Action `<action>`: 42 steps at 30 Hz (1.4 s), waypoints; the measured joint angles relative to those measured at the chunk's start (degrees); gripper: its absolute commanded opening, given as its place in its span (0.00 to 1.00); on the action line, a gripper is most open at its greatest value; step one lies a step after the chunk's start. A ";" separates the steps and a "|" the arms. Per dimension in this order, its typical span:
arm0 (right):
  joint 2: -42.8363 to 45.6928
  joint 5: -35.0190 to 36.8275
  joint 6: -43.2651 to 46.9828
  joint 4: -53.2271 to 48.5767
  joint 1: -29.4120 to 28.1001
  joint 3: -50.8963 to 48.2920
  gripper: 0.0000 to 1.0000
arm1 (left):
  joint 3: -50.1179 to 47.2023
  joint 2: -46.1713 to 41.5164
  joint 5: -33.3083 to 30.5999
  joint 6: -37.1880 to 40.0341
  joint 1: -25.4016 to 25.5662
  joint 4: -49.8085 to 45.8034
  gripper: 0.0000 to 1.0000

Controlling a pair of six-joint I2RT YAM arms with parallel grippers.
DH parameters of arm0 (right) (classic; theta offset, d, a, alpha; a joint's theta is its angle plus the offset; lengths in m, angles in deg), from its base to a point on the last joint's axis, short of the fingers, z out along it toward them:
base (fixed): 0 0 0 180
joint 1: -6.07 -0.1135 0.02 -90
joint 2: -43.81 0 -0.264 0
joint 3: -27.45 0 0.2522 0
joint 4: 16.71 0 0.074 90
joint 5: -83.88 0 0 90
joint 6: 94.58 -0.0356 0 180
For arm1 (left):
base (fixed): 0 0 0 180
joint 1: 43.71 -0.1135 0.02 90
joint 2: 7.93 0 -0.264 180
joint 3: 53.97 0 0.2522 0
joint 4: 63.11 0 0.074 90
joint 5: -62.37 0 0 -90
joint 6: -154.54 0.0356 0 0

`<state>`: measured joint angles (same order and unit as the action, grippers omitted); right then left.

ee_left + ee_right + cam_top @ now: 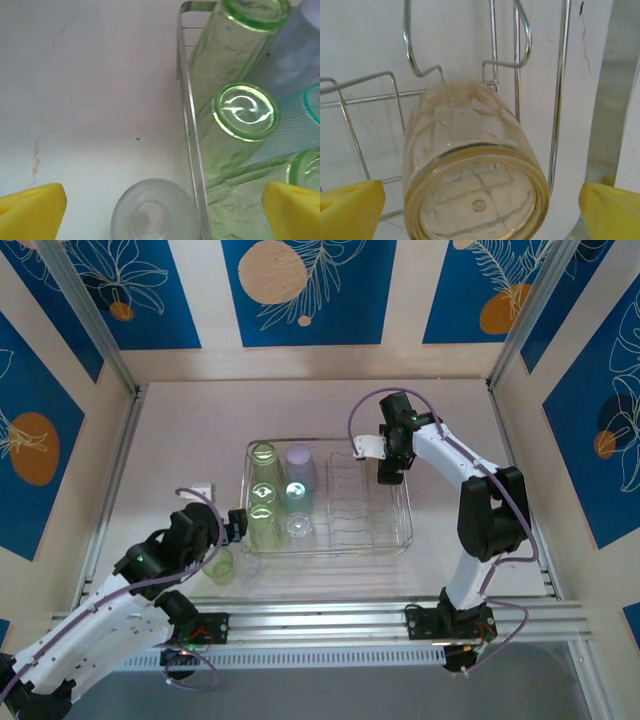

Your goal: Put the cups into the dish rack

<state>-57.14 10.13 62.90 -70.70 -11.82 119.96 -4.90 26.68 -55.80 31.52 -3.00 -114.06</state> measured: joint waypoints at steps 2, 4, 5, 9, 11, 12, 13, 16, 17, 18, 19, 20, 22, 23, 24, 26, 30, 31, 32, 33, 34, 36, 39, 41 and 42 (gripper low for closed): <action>0.94 0.92 -1.09 0.11 -0.33 -0.22 0.99 | 1.14 0.07 -1.29 -3.06 -0.11 -2.80 1.00; 2.58 1.70 -2.36 0.35 -0.59 -0.87 0.99 | 2.16 0.07 -2.71 -6.05 -0.15 -5.38 1.00; 3.61 1.92 -3.02 0.39 -0.83 -1.33 0.99 | 2.62 0.04 -3.48 -7.67 -0.20 -6.73 1.00; 7.76 3.28 -5.77 0.59 -2.45 -2.93 0.99 | 3.82 -0.48 -5.97 -13.00 -0.24 -11.93 1.00; 9.90 4.52 -7.65 1.38 -3.76 -3.98 0.99 | 4.44 -0.28 -7.08 -15.50 -0.33 -14.62 1.00; 10.73 5.18 -8.57 1.88 -4.35 -4.42 0.99 | 4.72 -0.17 -7.54 -16.37 -0.35 -15.67 1.00; 11.47 6.01 -9.68 2.14 -4.94 -4.61 0.99 | 5.14 0.20 -8.04 -17.55 -0.37 -16.94 1.00; 13.55 9.16 -14.08 3.19 -6.49 -4.66 0.99 | 6.19 2.16 -8.76 -19.52 -0.70 -19.43 1.00; 14.43 10.67 -16.22 3.80 -6.99 -4.68 0.99 | 6.49 3.23 -8.81 -19.93 -1.01 -20.02 1.00; 15.19 11.91 -17.88 4.28 -7.28 -4.68 0.99 | 6.71 4.24 -8.79 -20.26 -1.36 -20.46 1.00; 16.28 13.51 -20.55 4.76 -7.48 -4.68 0.99 | 6.86 5.38 -8.74 -20.52 -1.97 -20.74 1.00; 17.38 15.10 -23.39 4.92 -7.48 -4.59 0.99 | 6.93 6.75 -8.31 -20.55 -2.82 -20.85 1.00; 19.47 17.86 -29.33 3.91 -6.93 -3.58 0.99 | 7.26 9.31 -7.02 -20.48 -4.92 -20.87 1.00; 20.65 18.56 -32.96 2.91 -6.03 -2.36 0.99 | 7.48 10.69 -5.97 -20.41 -6.43 -20.65 1.00; 21.68 18.71 -35.56 2.43 -5.11 -1.51 0.99 | 7.58 11.80 -4.92 -20.24 -7.69 -20.39 1.00; 25.27 18.14 -41.75 1.57 -2.01 -0.42 0.99 | 7.58 14.60 -2.32 -19.32 -11.04 -19.54 0.98; 33.31 11.72 -52.06 0.13 6.67 -0.44 0.99 | 7.58 18.25 2.54 -16.94 -16.09 -17.05 0.90; 35.39 10.05 -54.45 0.22 8.96 -0.57 0.99 | 7.58 19.08 3.54 -16.37 -16.85 -16.41 0.87; 37.46 8.63 -56.52 0.44 10.84 -1.05 0.99 | 7.58 20.06 4.70 -15.89 -17.55 -15.65 0.86; 38.97 7.39 -57.86 0.66 11.61 -1.62 0.99 | 7.58 20.90 5.66 -15.39 -17.94 -15.06 0.84; 40.37 6.08 -59.08 0.66 11.91 -2.21 0.99 | 7.58 21.68 6.60 -14.93 -18.23 -14.56 0.84; 41.77 3.41 -60.87 0.50 11.96 -3.04 0.99 | 7.58 22.99 8.44 -14.36 -18.47 -13.64 0.83; 41.53 -0.02 -62.99 0.35 11.96 -3.19 0.97 | 7.58 23.47 10.69 -13.35 -18.49 -12.41 0.82; 40.85 -1.88 -64.06 0.28 11.96 -3.65 0.93 | 7.58 23.15 12.26 -12.83 -18.51 -11.50 0.82; 40.70 -2.73 -64.54 0.26 11.96 -3.82 0.92 | 7.54 22.84 12.79 -12.59 -18.53 -11.19 0.82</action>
<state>-16.44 7.40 -1.64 -70.44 0.14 116.13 2.64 49.52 -43.01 18.93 -21.54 -125.25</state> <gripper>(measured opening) 0.942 0.825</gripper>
